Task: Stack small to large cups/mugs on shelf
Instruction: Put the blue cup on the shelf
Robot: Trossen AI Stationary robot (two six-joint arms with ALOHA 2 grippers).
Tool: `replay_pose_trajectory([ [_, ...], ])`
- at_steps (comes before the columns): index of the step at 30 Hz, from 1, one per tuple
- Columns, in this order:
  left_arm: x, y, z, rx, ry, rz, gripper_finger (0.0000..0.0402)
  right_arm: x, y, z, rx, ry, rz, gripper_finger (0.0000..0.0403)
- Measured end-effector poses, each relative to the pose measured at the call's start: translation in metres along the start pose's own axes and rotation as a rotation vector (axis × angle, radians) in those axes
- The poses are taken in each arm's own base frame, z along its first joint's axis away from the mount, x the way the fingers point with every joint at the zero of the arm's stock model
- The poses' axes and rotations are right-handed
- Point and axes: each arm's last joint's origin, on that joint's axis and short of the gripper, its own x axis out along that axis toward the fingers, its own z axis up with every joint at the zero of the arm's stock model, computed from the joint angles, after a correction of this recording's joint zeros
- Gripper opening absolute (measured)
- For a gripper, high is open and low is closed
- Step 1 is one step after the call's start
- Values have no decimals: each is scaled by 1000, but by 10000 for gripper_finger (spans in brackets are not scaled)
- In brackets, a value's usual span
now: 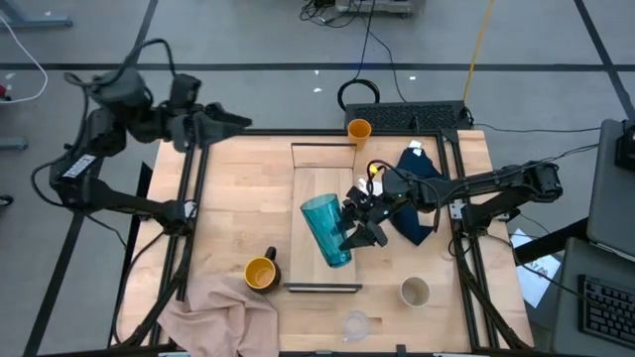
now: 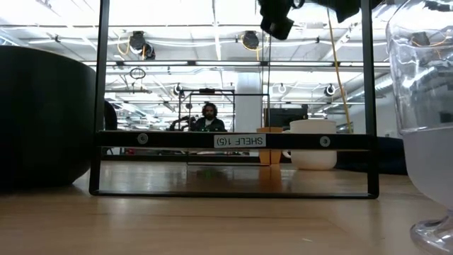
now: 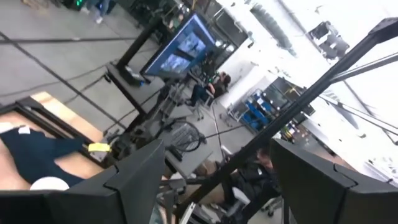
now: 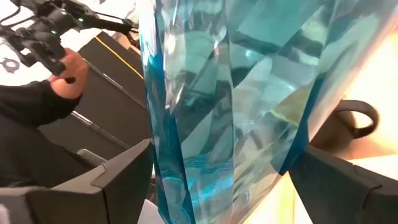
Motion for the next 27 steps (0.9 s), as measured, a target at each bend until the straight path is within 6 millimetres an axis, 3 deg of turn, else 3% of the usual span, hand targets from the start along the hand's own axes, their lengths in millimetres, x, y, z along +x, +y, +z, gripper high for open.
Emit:
replay_pose_trajectory([
  [12, -12, -5, 2, 32, -56, 21, 292, -4, -10, -3, -119, -20, -186, 329],
  [27, -12, -4, 2, 48, -77, 44, 292, -39, -9, 12, -338, -168, -580, 329],
])
